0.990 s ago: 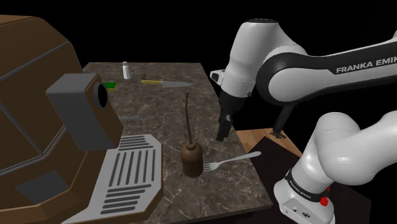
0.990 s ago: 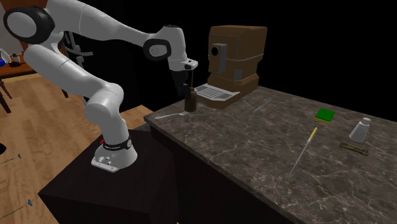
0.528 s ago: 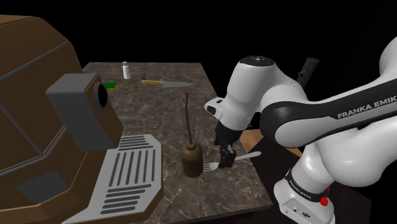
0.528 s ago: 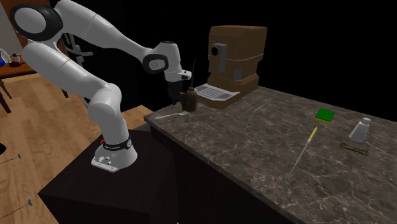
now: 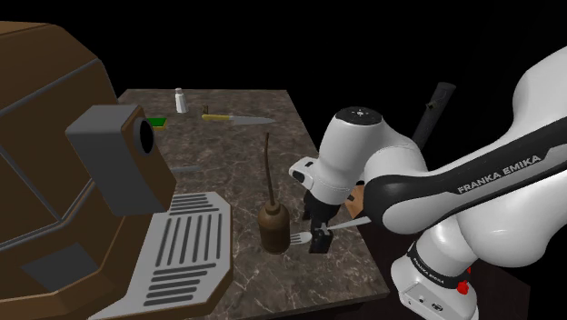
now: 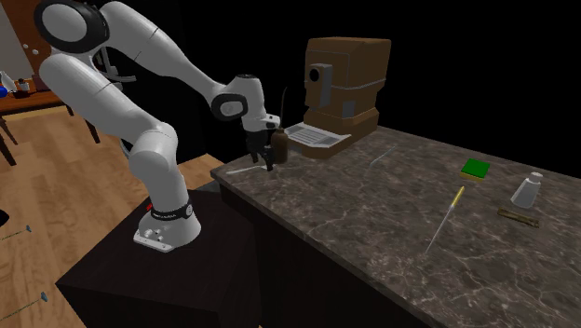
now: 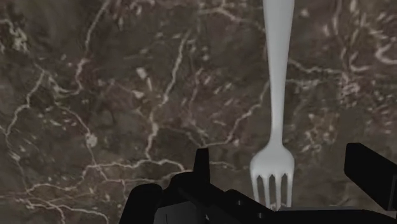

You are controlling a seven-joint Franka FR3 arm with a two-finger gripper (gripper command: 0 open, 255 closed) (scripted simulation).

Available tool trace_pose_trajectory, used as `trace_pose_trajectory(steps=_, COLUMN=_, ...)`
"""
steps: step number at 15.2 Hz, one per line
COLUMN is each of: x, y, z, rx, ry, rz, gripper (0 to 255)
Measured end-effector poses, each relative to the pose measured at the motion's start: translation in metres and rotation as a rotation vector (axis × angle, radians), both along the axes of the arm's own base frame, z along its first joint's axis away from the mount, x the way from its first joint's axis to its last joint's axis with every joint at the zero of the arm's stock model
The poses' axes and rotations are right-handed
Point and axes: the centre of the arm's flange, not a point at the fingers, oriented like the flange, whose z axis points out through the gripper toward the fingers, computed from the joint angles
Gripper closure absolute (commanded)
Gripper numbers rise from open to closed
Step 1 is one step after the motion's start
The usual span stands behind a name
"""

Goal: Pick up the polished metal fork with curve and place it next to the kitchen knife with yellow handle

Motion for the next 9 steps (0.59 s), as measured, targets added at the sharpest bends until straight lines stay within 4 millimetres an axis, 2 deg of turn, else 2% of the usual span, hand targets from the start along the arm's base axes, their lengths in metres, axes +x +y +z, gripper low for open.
trace_pose_trajectory(steps=6, x=-0.0001, y=0.0004, z=-0.0022, rx=0.001, ry=-0.001, rz=0.000, gripper=0)
trace_pose_trajectory(steps=7, x=-0.0001, y=0.0004, z=-0.0022, rx=0.001, ry=-0.001, rz=0.000, gripper=255)
trace_pose_trajectory(steps=9, x=-0.0002, y=0.0014, z=-0.0010, rx=0.003, ry=-0.003, rz=0.002, gripper=255)
